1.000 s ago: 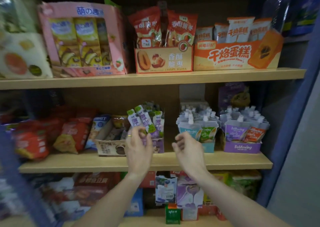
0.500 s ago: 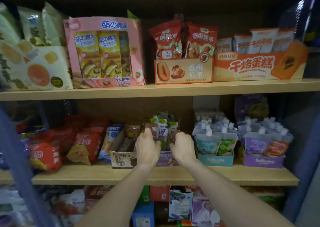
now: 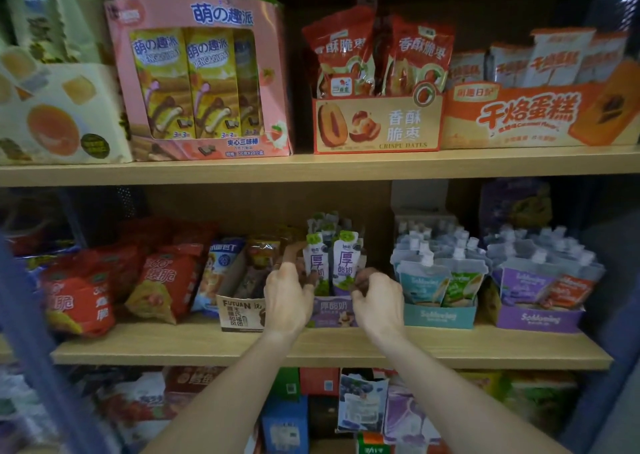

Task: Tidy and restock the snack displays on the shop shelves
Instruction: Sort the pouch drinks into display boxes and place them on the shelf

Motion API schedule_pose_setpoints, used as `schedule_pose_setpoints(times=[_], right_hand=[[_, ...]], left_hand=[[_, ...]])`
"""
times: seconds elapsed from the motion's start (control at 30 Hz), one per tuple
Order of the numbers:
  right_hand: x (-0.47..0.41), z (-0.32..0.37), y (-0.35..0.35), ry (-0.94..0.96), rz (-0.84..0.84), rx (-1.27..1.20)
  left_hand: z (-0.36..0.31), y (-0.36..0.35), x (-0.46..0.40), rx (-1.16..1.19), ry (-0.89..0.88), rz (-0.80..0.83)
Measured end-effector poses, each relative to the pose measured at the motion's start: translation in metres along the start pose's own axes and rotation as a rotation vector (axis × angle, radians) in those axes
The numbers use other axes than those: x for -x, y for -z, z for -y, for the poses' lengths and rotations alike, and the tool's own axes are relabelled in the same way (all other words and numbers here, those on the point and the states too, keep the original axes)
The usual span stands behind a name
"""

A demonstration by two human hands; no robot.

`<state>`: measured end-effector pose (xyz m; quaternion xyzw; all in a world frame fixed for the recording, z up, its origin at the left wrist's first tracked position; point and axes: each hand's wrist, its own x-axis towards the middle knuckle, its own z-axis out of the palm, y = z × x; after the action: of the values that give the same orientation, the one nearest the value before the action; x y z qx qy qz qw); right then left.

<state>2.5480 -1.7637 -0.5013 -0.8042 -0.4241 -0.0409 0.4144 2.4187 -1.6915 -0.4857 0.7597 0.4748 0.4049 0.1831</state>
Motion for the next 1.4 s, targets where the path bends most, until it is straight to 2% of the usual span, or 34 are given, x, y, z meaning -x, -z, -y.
schedule_pose_setpoints(times=[0.13,0.27,0.47,0.73,0.87,0.97,1.17,1.4], right_hand=[[-0.006,0.011,0.01,-0.035,-0.001,-0.042],[-0.014,0.015,0.02,0.002,-0.013,-0.074],[-0.017,0.007,0.014,-0.038,0.088,-0.012],[0.008,-0.003,0.023,0.037,0.006,-0.069],[0.024,0.016,0.076,0.059,0.149,-0.078],[0.02,0.055,0.15,0.058,0.265,-0.057],[0.006,0.156,0.291,-0.015,0.488,-0.132],[-0.009,0.257,0.411,-0.108,0.629,-0.119]], left_hand=[[-0.009,0.005,0.006,-0.031,-0.029,0.01],[-0.019,0.005,0.012,-0.086,-0.187,-0.056],[-0.02,-0.008,0.016,-0.207,-0.118,0.089],[-0.014,0.004,0.021,-0.122,-0.155,0.018],[-0.022,0.065,0.028,-0.157,-0.181,0.056],[-0.055,0.139,0.027,-0.279,-0.074,0.119],[-0.161,0.287,0.005,-0.422,0.136,0.385],[-0.27,0.405,-0.002,-0.367,0.248,0.567]])
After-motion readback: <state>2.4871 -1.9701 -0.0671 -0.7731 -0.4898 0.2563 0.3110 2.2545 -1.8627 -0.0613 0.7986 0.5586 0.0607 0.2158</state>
